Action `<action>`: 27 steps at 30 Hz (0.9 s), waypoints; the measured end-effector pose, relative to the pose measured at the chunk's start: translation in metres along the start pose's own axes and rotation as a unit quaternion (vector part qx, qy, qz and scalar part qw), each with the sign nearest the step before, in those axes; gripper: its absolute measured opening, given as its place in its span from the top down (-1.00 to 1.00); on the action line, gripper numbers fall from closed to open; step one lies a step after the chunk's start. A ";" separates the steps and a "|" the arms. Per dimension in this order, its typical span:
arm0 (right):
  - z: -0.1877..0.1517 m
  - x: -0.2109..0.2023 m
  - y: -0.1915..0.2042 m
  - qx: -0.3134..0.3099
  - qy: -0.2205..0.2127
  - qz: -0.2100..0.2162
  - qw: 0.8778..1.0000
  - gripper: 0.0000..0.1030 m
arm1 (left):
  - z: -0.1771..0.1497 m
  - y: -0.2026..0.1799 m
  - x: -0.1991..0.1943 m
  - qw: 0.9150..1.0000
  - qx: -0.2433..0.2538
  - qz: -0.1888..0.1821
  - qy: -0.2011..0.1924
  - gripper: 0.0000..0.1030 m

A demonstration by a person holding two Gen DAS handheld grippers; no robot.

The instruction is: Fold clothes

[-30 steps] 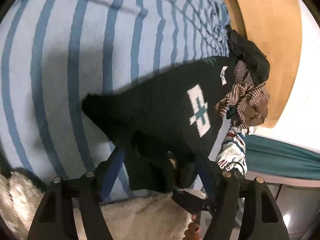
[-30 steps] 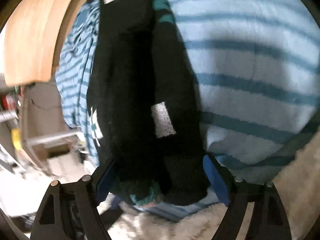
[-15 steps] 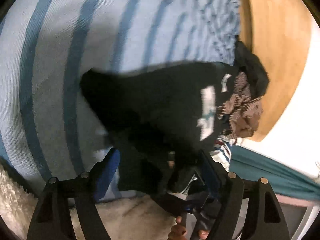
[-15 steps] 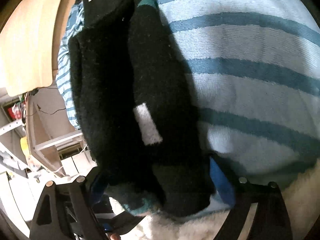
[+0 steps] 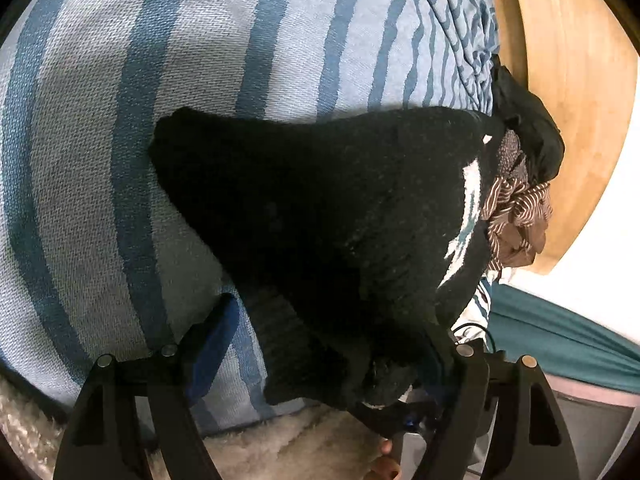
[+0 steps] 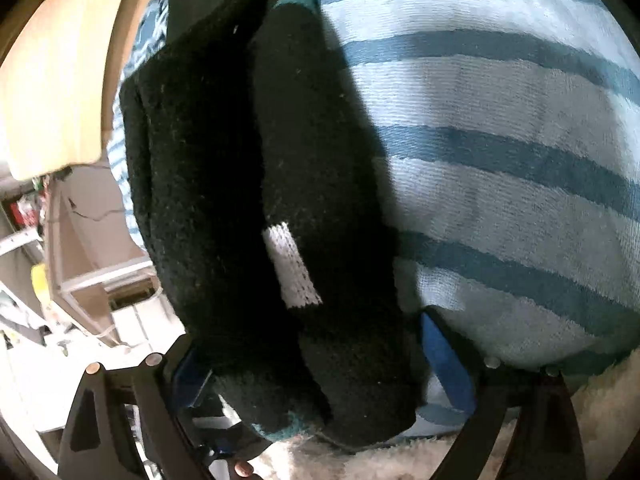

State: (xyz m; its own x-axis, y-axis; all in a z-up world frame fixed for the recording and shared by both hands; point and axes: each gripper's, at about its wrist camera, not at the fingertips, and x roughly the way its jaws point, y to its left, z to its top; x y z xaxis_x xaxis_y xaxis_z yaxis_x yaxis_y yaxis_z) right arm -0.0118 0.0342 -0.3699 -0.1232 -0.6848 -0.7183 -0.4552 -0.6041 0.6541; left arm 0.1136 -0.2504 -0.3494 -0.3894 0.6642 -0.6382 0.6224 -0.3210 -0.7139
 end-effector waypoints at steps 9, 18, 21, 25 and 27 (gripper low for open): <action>-0.013 -0.018 0.014 -0.037 0.013 0.042 0.998 -0.11 | -0.001 0.010 -0.004 0.998 -0.039 -0.055 0.004 -0.59; -0.011 -0.059 0.026 -0.006 -0.004 0.166 0.986 -0.01 | -0.025 -0.011 -0.017 0.986 -0.070 -0.141 -0.048 -0.64; -0.002 -0.060 0.029 0.006 -0.003 0.183 0.983 -0.01 | -0.027 -0.015 -0.013 0.982 -0.085 -0.156 -0.056 -0.66; -0.009 -0.047 0.031 0.025 0.001 0.201 0.979 -0.01 | -0.025 -0.020 0.006 0.977 -0.111 -0.177 -0.037 -0.66; -0.009 -0.043 0.027 0.031 0.003 0.201 0.979 -0.01 | -0.025 -0.026 0.014 0.978 -0.103 -0.182 -0.025 -0.61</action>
State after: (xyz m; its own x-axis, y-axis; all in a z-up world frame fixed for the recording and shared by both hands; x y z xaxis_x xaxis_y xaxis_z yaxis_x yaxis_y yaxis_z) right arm -0.0105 0.0432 -0.3192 -0.2980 -0.8653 -0.4032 -0.4232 -0.2588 0.8683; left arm 0.1088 -0.2162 -0.3326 -0.6399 0.6734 -0.3702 0.5587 0.0768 -0.8258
